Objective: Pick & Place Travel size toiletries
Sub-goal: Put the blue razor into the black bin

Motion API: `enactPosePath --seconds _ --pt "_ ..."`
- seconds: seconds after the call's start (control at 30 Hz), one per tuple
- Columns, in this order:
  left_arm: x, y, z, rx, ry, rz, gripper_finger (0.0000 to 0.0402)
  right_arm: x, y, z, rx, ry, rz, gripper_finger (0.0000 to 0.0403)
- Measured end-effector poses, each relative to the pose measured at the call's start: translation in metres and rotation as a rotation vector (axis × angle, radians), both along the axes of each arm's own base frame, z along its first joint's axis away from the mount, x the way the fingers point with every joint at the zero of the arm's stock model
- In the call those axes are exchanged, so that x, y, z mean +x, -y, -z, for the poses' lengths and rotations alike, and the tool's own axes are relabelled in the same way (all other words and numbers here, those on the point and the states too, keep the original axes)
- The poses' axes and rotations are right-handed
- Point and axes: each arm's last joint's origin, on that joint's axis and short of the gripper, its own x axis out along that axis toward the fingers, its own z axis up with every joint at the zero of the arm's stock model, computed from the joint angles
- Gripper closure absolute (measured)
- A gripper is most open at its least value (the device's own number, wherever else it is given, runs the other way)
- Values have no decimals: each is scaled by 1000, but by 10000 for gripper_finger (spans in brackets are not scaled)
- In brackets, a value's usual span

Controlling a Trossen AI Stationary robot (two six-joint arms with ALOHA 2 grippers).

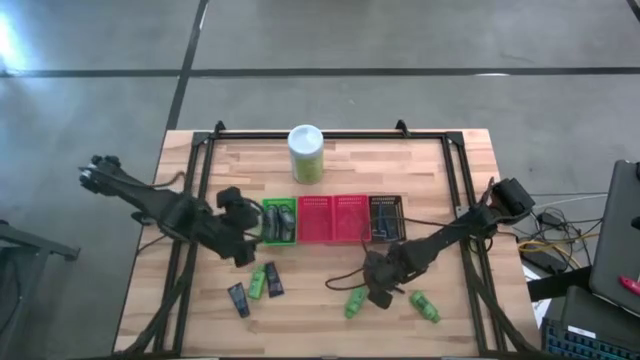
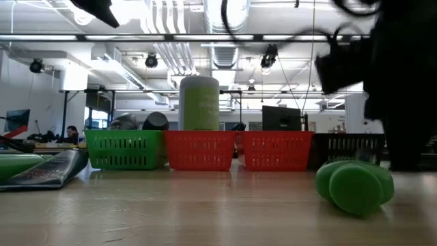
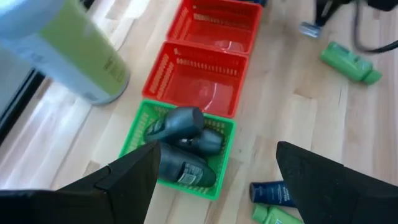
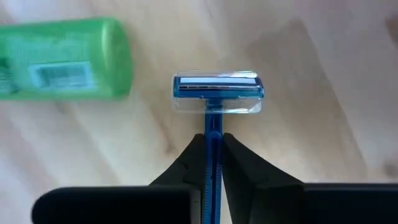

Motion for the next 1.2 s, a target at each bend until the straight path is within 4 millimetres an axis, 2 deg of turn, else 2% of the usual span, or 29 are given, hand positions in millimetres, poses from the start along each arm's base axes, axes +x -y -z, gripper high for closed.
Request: enactPosePath --seconds 0.1,0.2,0.27,0.33,0.53,0.73,0.9,1.03,1.2 --pt "-17 -9 1 -43 45 -43 78 -1 1 -30 16 86 146 378" --pt "-30 -15 8 -83 80 -79 78 -10 10 -59 -7 159 383 378" --pt "-35 -18 13 -106 115 -89 78 -18 21 -78 -6 212 578 378" --pt "-38 -20 20 -118 143 -85 78 -26 36 -90 -4 228 754 378" --pt "-42 -22 38 -88 184 -16 78 -30 88 -79 -37 205 992 375" --pt "-46 -23 39 -86 194 29 78 -21 122 -75 -75 175 1045 371" --pt "-49 -25 29 -83 231 38 78 -13 137 -62 -122 114 1041 370" --pt "-51 -26 20 -89 262 40 78 -9 138 -48 -160 44 986 366" --pt "-53 -27 19 -89 270 44 78 -10 139 -36 -225 -55 967 342"
